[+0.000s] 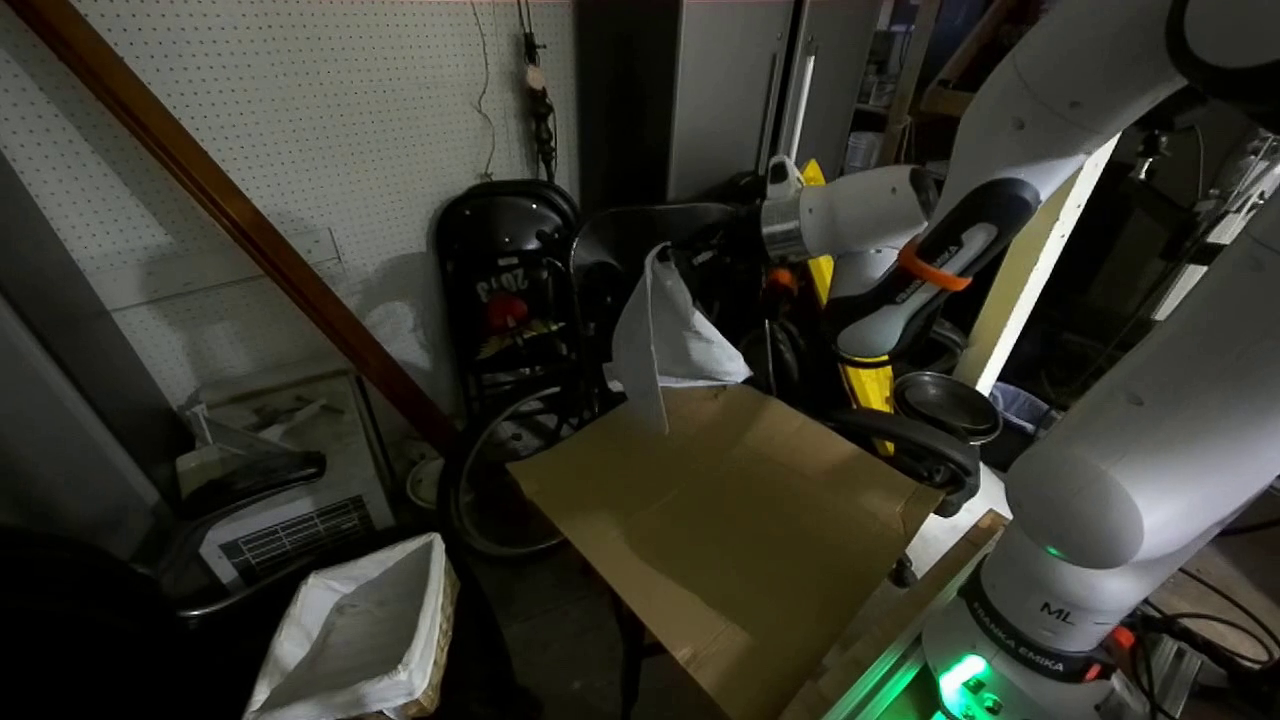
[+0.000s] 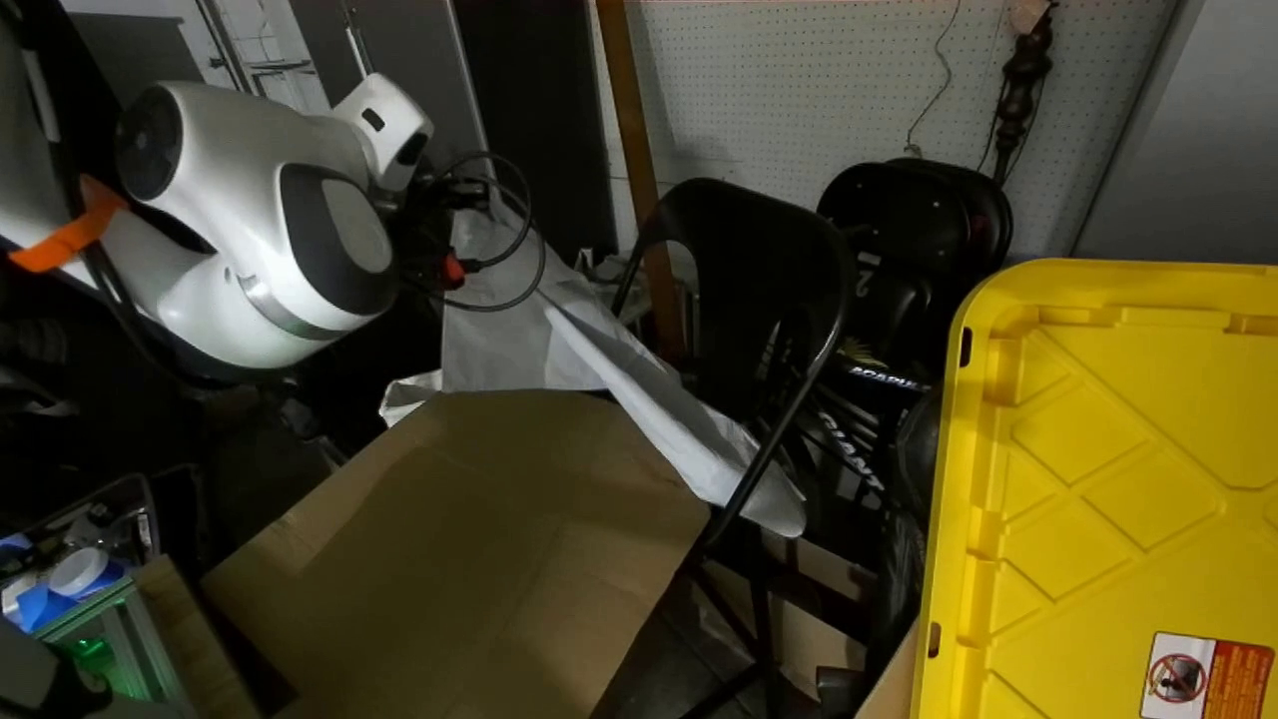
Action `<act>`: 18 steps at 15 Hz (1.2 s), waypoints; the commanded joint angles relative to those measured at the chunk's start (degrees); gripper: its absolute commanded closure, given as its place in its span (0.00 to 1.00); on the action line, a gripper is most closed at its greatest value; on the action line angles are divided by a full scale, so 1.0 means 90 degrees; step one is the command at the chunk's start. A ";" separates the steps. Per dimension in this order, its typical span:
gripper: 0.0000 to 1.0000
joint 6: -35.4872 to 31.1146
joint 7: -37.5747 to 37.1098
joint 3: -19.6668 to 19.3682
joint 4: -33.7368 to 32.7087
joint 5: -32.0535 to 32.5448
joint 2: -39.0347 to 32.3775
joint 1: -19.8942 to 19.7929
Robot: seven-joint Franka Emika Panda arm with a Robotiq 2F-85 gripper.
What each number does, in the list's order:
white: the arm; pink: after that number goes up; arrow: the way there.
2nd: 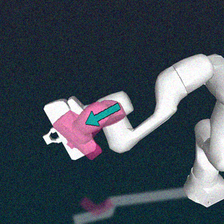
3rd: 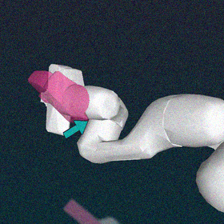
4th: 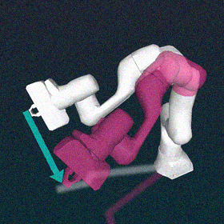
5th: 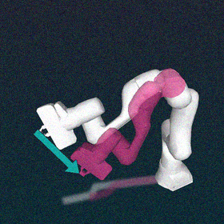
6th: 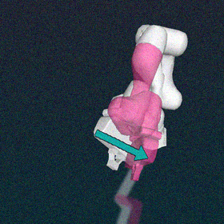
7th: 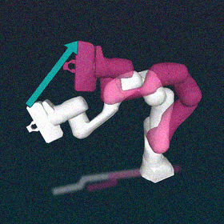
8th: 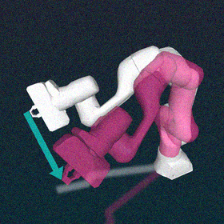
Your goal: Put the towel on the backrest of the chair
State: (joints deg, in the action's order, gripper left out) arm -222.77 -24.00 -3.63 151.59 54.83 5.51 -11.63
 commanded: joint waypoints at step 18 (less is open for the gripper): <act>1.00 0.0093 0.2186 0.0267 -0.3322 -0.5060 -0.1221 0.1072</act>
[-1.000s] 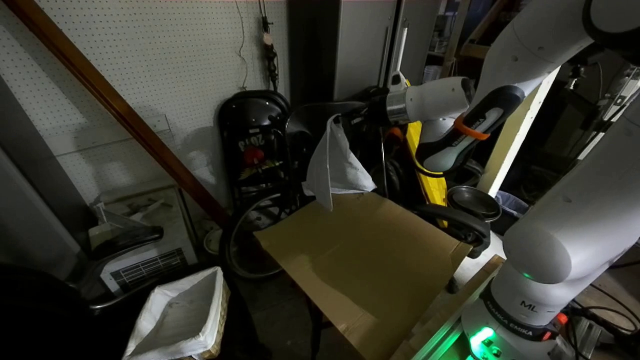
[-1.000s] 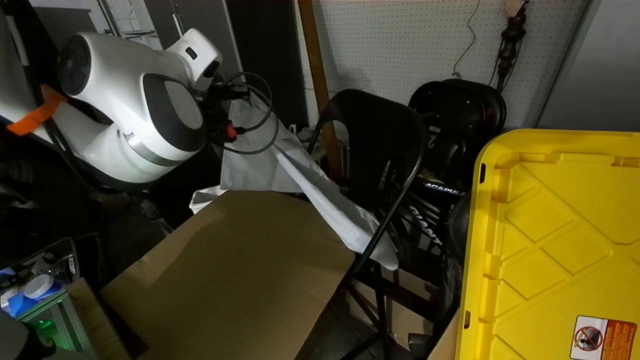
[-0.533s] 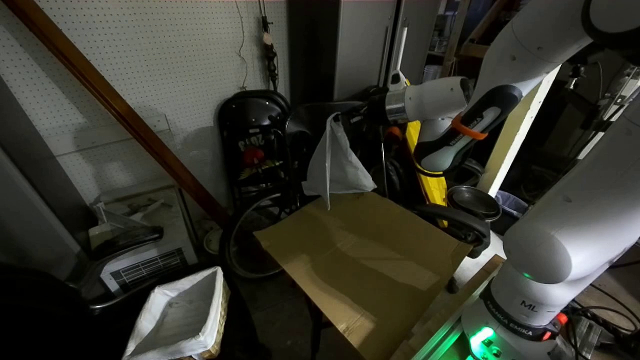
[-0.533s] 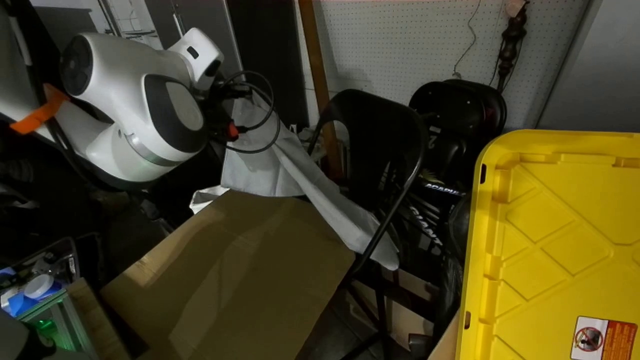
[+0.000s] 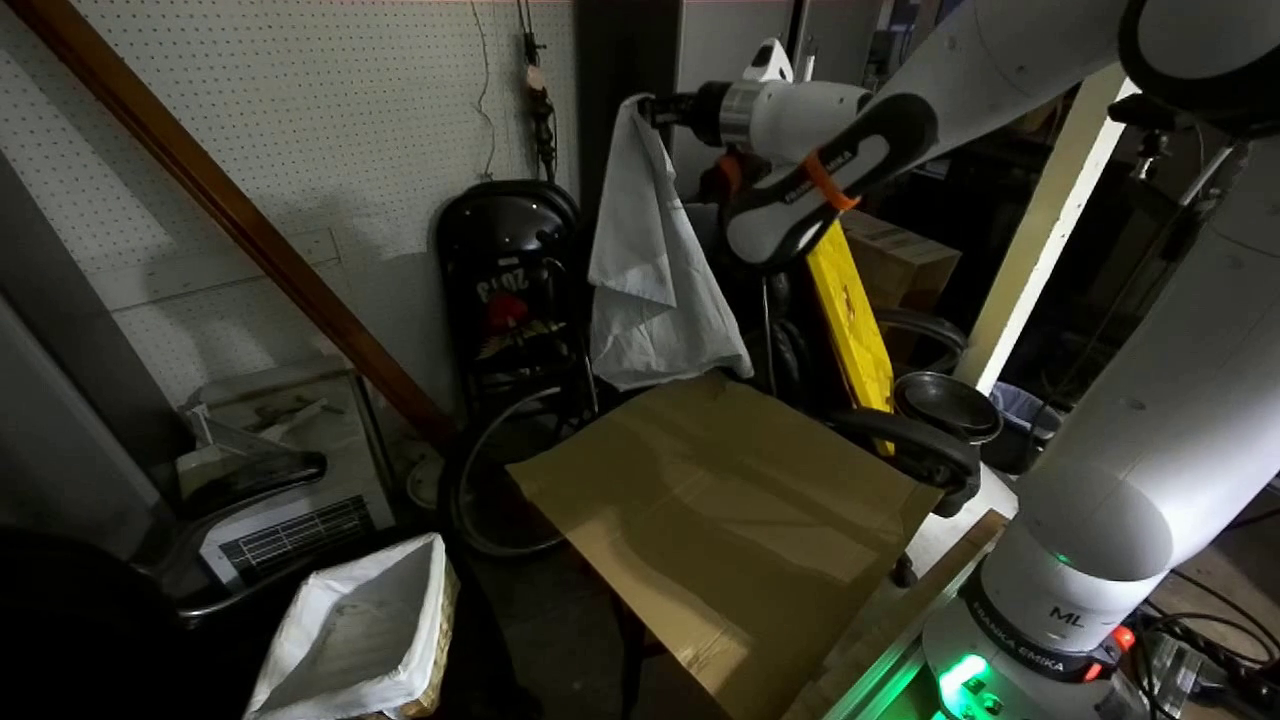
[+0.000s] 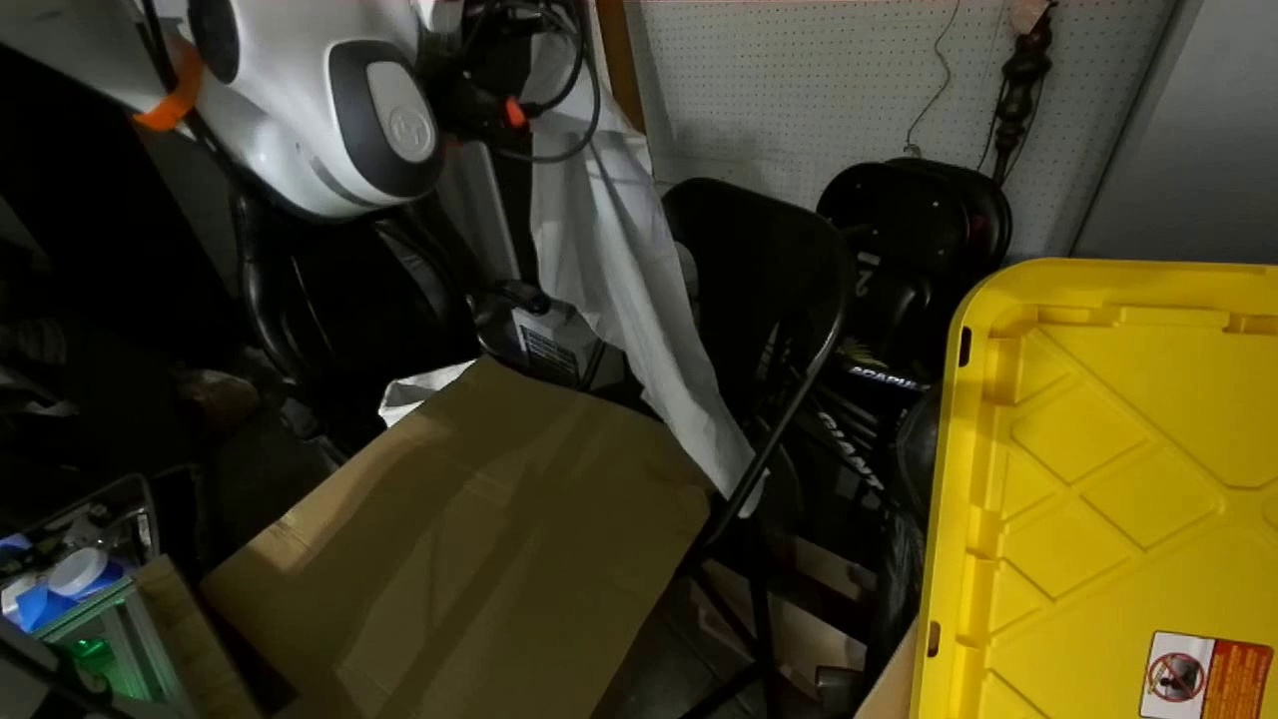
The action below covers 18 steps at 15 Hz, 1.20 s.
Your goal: Put the towel on the backrest of the chair
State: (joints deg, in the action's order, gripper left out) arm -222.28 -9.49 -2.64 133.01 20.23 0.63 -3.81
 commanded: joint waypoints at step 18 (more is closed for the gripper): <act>1.00 -0.0474 0.4346 -0.0541 -0.7061 -0.8841 -0.3255 0.1013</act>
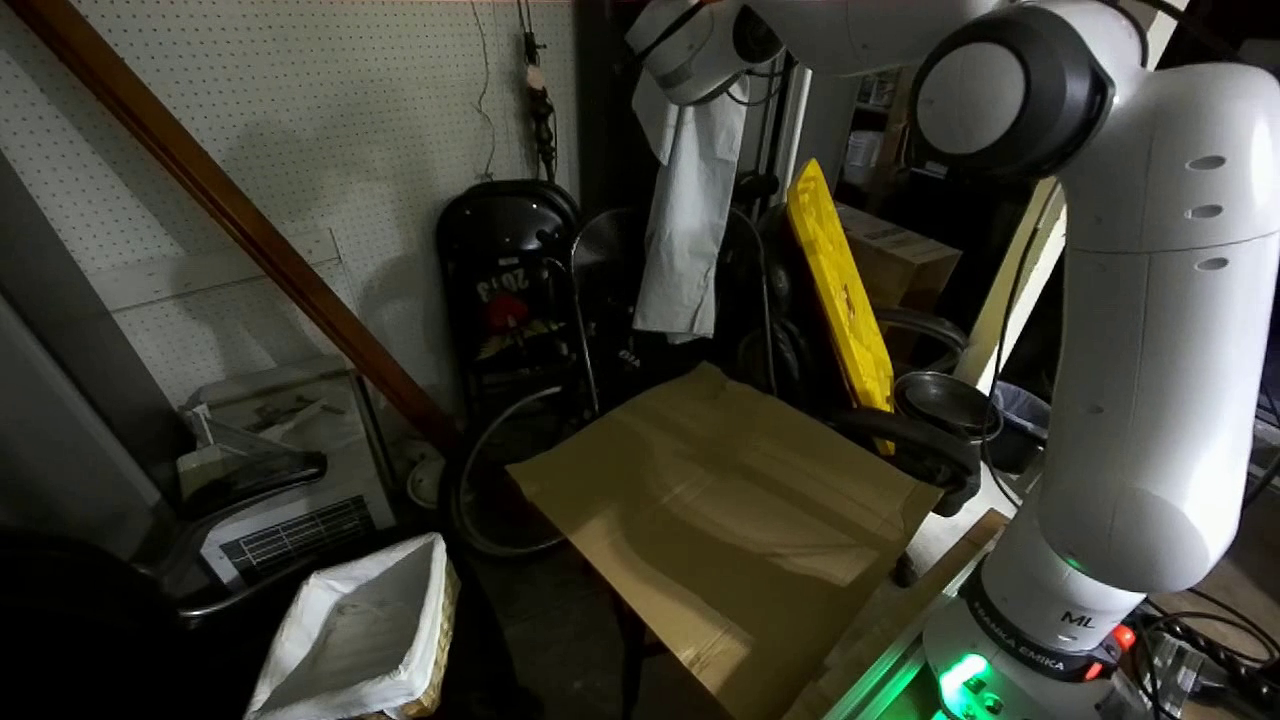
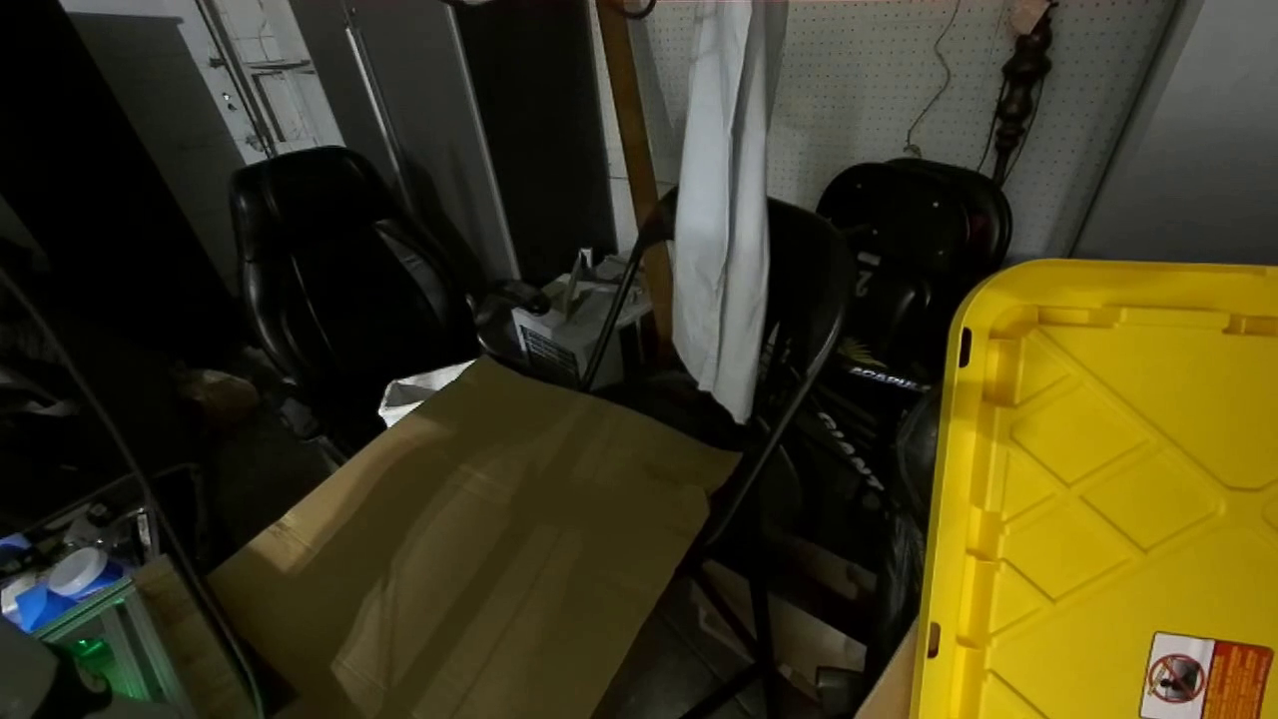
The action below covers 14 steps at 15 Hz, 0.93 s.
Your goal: Put the towel on the backrest of the chair
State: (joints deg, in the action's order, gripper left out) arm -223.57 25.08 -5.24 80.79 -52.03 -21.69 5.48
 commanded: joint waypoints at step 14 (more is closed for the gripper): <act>1.00 -0.2149 0.2811 -0.0952 -0.4271 -0.3981 -0.1963 -0.1338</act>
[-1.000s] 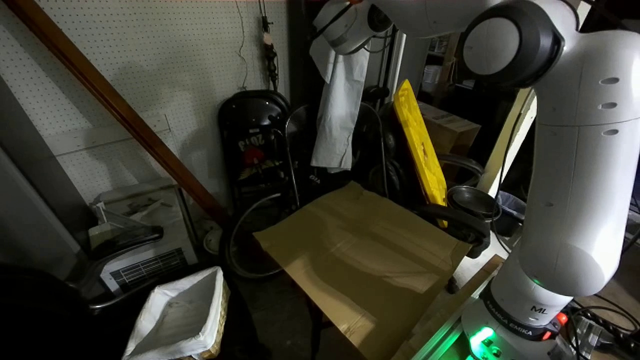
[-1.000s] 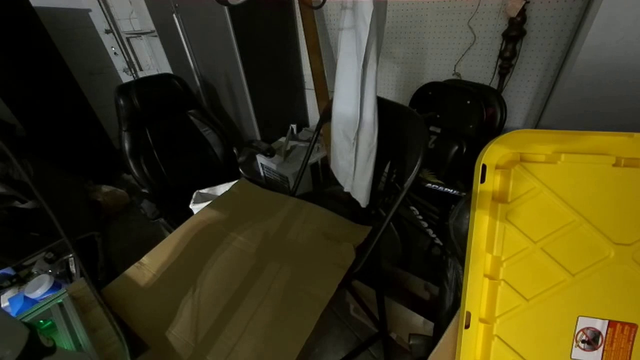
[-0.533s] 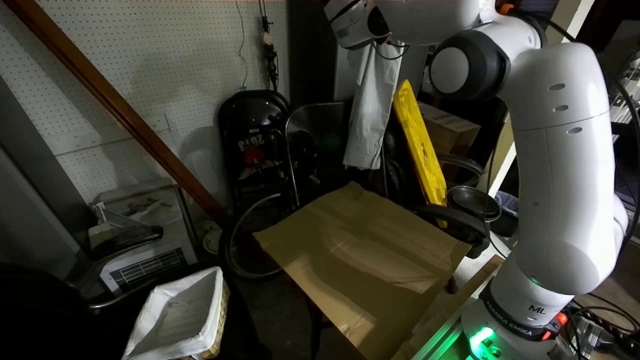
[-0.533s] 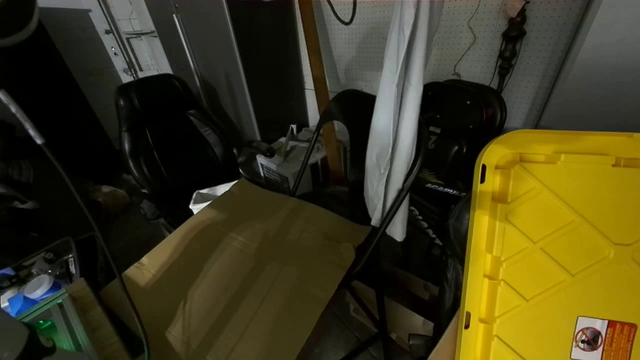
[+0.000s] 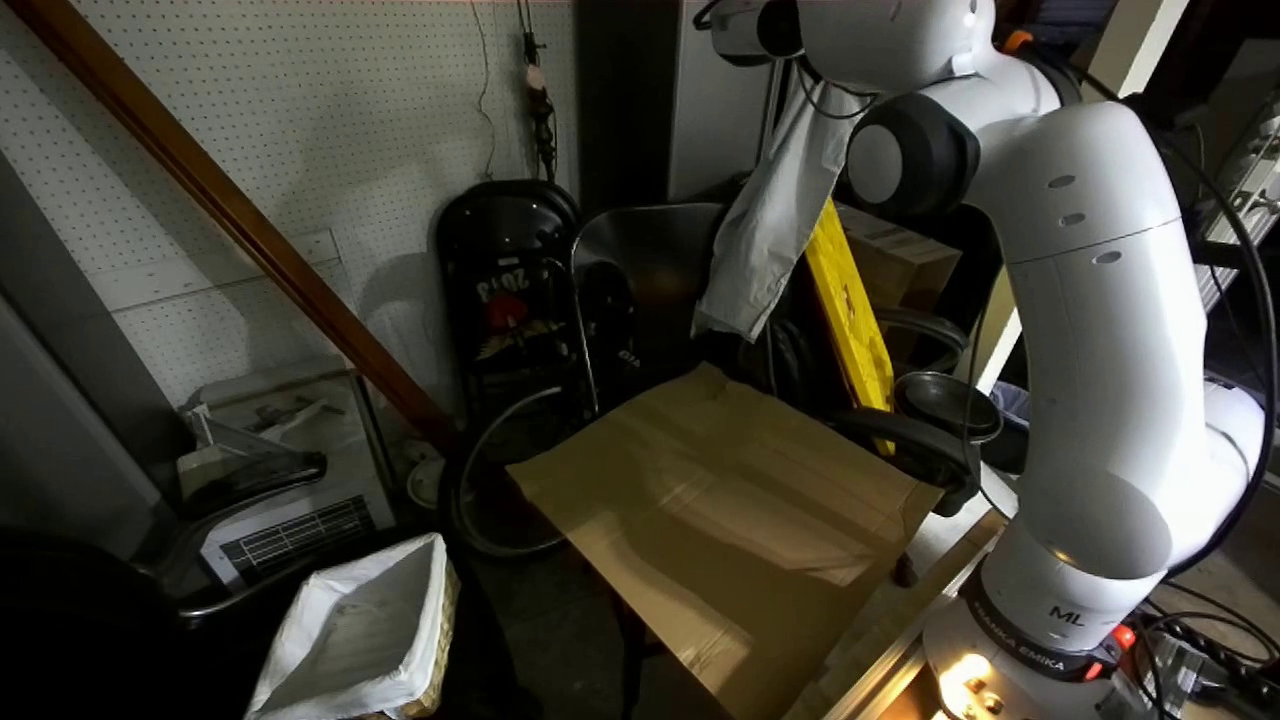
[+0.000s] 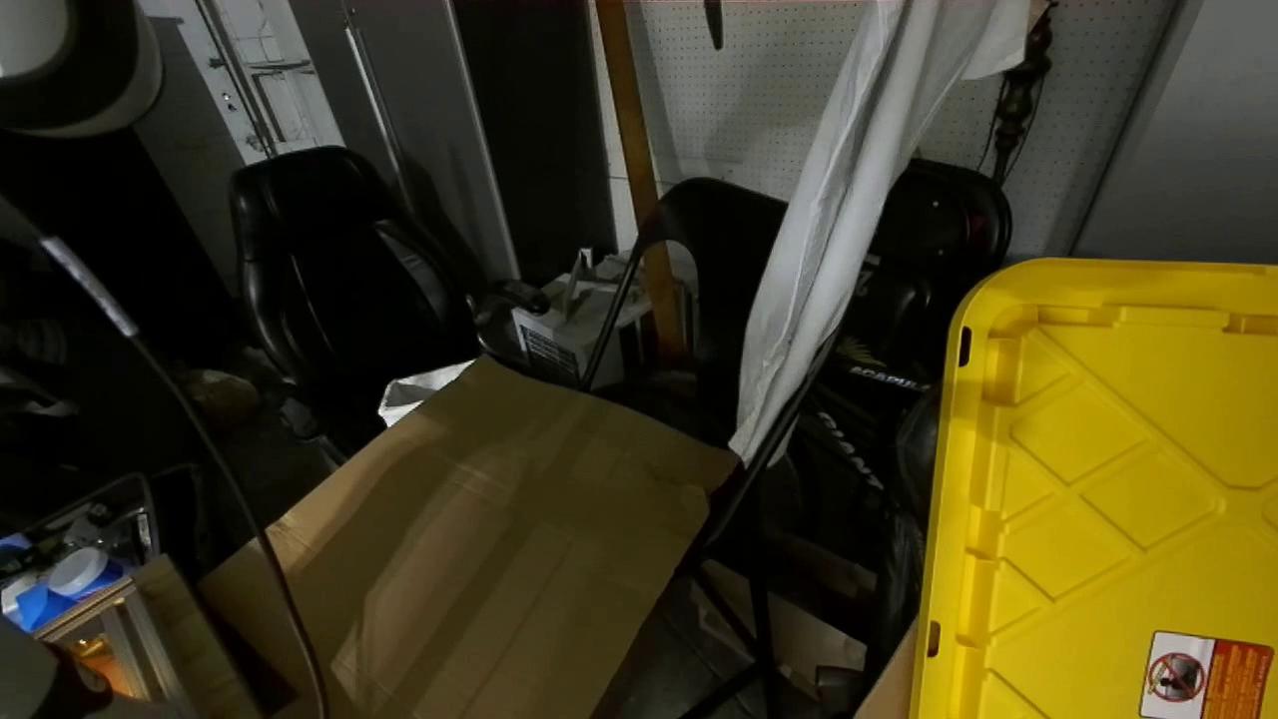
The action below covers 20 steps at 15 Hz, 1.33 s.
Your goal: Put the towel on the backrest of the chair
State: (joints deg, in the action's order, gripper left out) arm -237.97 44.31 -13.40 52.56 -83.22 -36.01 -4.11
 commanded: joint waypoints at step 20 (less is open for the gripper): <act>0.98 -0.0403 -0.1147 -0.7106 -0.1118 -0.4170 -0.2130 0.1046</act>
State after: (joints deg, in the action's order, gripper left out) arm -241.60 33.97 -77.39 42.50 -120.75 -55.21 5.32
